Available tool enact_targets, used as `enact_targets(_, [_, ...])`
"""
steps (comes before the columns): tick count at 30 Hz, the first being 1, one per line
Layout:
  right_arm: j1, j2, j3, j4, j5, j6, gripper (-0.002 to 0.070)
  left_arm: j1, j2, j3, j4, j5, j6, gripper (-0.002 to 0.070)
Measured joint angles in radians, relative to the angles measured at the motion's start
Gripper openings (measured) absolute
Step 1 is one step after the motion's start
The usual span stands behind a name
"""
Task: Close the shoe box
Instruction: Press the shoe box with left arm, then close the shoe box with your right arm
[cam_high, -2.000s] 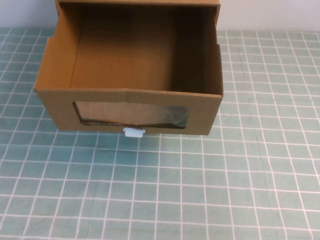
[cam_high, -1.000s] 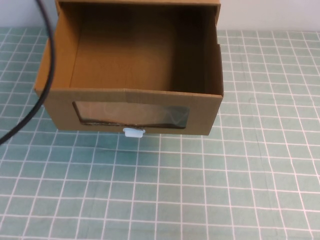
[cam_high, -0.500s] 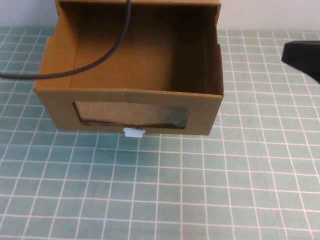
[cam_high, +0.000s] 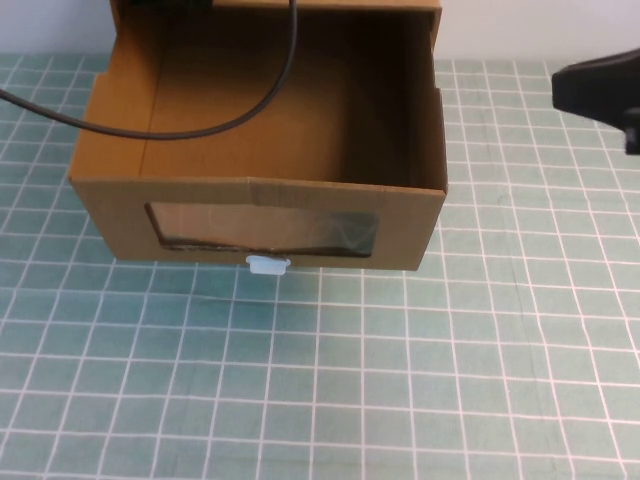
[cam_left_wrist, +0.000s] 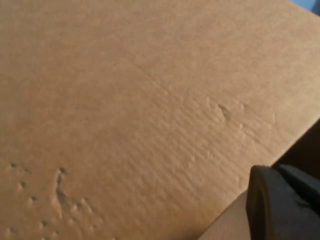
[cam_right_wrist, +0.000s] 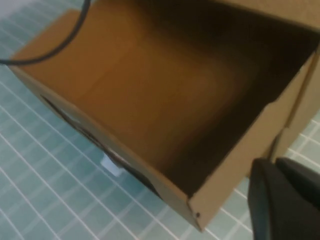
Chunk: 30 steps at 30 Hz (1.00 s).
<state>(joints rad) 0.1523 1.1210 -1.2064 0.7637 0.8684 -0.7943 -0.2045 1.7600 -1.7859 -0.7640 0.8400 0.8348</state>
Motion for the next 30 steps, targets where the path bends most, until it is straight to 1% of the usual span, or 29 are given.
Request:
enact_targets(4, [0.100,0.075,-0.117,-0.203,0.022,0.131,-0.0014,0.000,0.022,-0.002,-0.029,-0.002,0.000,-0.0005])
enact_targets(8, [0.220,0.131,-0.161,-0.358,0.005,0.164,-0.0014,0.000,0.037,-0.002,-0.054,0.009,0.000,-0.0005])
enact_targets(11, [0.332,0.158,-0.162,-0.489,-0.014,0.184,-0.0014,0.000,0.042,-0.002,-0.063,0.011,0.000,-0.0005])
enact_targets(17, [0.598,0.187,-0.162,-0.764,-0.058,0.295,-0.0014,0.000,0.042,-0.002,-0.068,0.009,-0.002,-0.0005])
enact_targets(20, [0.704,0.207,-0.162,-0.831,-0.089,0.320,-0.0014,0.000,0.042,-0.002,-0.072,0.005,-0.006,-0.0005])
enact_targets(24, [0.810,0.248,-0.162,-0.880,-0.118,0.322,-0.0014,0.000,0.042,-0.002,-0.072,0.005,-0.009,-0.0005])
enact_targets(30, [0.895,0.341,-0.162,-1.028,-0.122,0.322,-0.0014,0.000,0.046,-0.029,-0.072,0.002,-0.015,-0.0005])
